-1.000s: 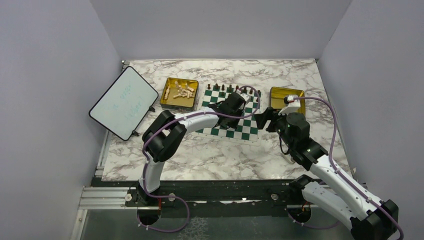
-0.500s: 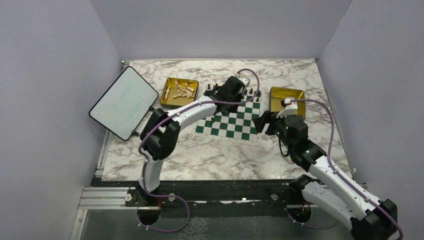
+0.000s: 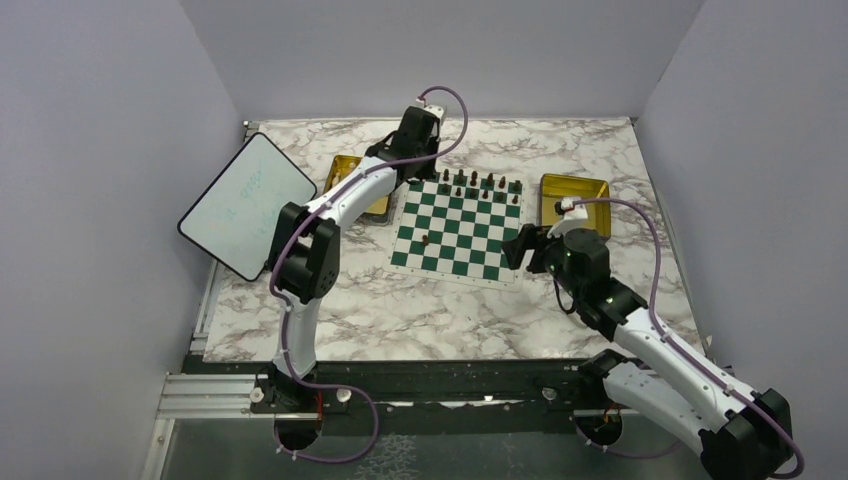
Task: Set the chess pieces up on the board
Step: Place the chess piece on the chessboard.
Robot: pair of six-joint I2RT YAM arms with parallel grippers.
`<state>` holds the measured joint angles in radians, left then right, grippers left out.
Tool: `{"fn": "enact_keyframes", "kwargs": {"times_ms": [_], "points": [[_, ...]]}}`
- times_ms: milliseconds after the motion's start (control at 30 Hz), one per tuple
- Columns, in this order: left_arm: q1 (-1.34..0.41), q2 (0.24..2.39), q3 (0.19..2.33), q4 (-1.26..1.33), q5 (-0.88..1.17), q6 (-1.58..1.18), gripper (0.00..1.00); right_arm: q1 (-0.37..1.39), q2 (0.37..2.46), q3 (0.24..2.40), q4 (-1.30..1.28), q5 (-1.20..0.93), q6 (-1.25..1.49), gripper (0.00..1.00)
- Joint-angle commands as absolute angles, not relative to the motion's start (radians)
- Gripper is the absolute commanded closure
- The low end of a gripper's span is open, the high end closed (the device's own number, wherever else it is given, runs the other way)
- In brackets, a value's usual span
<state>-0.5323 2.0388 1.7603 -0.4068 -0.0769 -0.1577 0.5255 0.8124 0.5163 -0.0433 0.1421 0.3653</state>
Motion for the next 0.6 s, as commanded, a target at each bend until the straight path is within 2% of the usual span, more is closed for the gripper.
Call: {"fn": "enact_keyframes", "kwargs": {"times_ms": [0, 233, 567], "points": [[-0.517, 2.111, 1.848, -0.414, -0.071, -0.129, 0.90, 0.531, 0.822, 0.515, 0.016, 0.117, 0.373, 0.19], [-0.507, 2.215, 1.947, -0.419, -0.054, -0.108, 0.90, 0.531, 0.847, 0.520, 0.024, 0.100, 0.377, 0.19], [-0.506, 2.278, 1.958, -0.418, -0.053, -0.101, 0.90, 0.532, 0.876, 0.544, 0.002, 0.124, 0.357, 0.16]]}}
